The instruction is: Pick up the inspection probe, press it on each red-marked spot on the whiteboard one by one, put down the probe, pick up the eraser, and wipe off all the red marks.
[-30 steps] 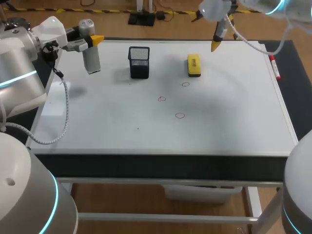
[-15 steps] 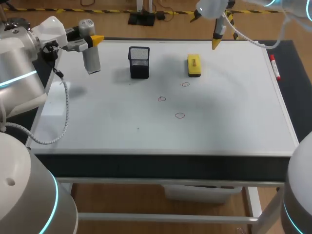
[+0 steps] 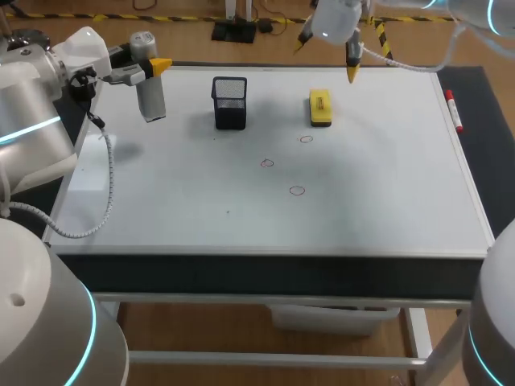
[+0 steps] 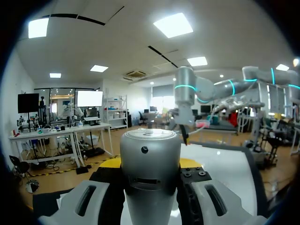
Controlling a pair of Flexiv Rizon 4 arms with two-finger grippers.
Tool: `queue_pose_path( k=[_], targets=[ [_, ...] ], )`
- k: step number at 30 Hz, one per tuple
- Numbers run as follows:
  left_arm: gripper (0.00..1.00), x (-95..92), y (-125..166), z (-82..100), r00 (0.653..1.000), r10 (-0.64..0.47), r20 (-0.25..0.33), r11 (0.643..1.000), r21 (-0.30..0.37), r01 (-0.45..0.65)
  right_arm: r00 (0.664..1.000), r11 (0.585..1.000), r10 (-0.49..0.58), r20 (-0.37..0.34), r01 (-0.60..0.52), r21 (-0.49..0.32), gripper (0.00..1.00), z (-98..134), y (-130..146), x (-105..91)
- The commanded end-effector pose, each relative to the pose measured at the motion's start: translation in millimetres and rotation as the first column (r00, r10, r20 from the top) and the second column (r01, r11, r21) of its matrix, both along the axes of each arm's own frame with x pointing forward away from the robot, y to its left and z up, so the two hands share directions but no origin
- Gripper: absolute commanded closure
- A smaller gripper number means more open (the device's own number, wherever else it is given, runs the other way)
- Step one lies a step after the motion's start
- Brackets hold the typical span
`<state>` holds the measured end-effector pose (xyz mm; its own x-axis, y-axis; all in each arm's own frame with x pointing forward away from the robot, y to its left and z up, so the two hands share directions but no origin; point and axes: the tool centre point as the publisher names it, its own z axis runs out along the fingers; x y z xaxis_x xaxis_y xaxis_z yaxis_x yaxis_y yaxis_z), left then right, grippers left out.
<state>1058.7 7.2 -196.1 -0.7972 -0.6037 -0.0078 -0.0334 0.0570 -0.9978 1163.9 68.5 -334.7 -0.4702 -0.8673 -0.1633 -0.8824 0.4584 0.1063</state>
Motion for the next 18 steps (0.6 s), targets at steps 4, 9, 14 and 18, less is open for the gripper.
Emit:
queue_pose_path(
  k=[4,9,14,18],
  targets=[
    [1.00,0.2,-1,-0.6,1.000,0.004,0.006,1.000,-0.004,-0.004,0.980,0.980,0.197,0.013,-0.197,-0.008,0.00,-8,-3,-8.2],
    [1.00,0.2,-1,-0.6,1.000,0.004,0.006,1.000,-0.004,-0.004,0.956,0.957,0.289,0.044,-0.289,-0.013,0.00,-20,-9,-12.8],
    [1.00,0.2,-1,-0.6,1.000,0.004,0.006,1.000,-0.004,-0.004,0.944,0.945,0.326,0.051,-0.326,-0.016,0.00,-32,-13,-16.2],
    [1.00,0.2,-1,-0.6,1.000,0.004,0.006,1.000,-0.004,-0.004,0.934,0.934,0.355,0.039,-0.353,-0.052,0.00,-43,-12,-20.3]
  ],
)
